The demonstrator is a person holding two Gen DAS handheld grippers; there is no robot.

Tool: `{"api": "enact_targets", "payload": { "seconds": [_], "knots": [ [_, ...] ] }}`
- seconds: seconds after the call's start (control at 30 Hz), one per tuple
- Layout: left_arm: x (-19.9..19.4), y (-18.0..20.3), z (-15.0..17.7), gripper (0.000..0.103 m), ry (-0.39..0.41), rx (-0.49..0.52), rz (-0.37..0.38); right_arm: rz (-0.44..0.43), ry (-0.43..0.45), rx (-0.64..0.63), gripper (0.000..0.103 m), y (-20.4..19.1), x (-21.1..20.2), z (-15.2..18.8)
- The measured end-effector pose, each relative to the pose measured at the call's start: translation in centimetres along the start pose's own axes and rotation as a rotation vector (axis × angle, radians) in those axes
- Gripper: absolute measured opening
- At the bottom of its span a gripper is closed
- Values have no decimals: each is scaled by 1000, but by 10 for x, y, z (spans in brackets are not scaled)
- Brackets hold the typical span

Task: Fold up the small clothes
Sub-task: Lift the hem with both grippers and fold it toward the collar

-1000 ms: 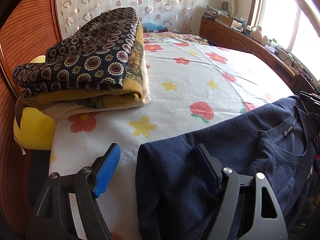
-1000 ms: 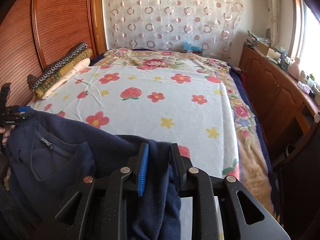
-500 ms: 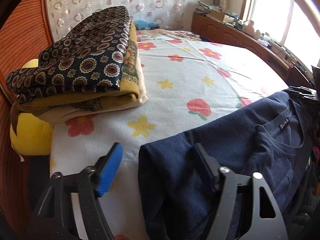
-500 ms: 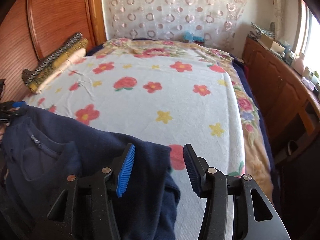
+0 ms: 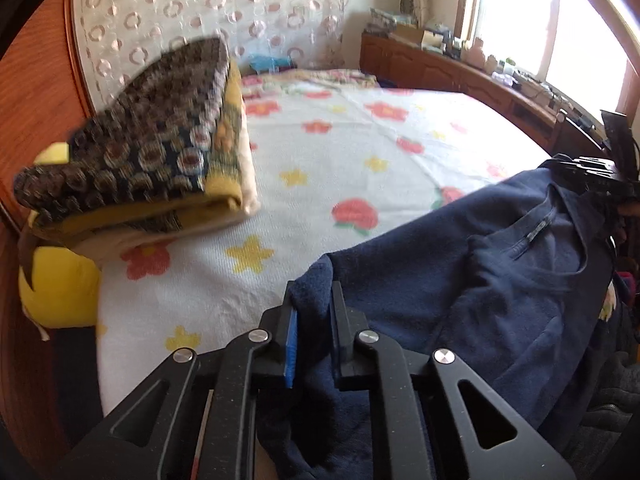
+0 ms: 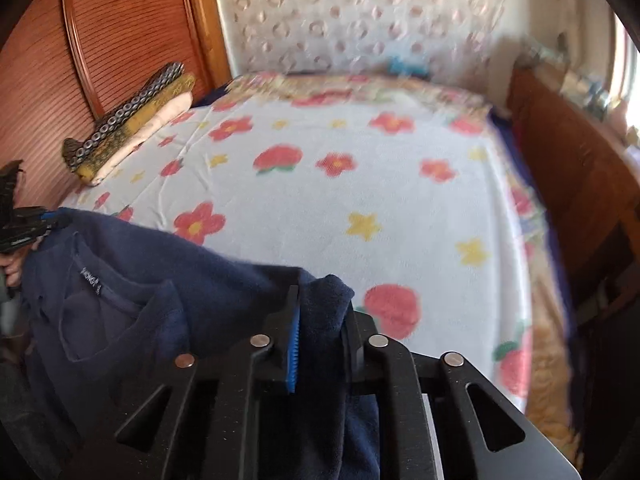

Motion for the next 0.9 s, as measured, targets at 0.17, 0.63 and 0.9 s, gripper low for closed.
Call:
{"api": "enact_targets", "payload": {
  "seconds": [0.17, 0.63, 0.9],
  "knots": [
    [-69, 15, -42, 13, 198, -43, 42, -7, 147, -22, 13, -21, -62, -24],
    [-237, 45, -145, 12, 642, -24, 100, 54, 482, -177, 12, -50, -279, -98],
    [-279, 46, -186, 12, 766, 23, 91, 110, 625, -269, 12, -66, -352, -139]
  ]
}}
Point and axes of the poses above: each gripper's, at about its wrist camera, not at the fingertips, and x roughly the way its jaws point, y to its right, z to its underside, the point moved 2 cm from there along x, roughly the way its jaws point, and after that the axes turned 15 degrees about y, right-handed, at the moved point
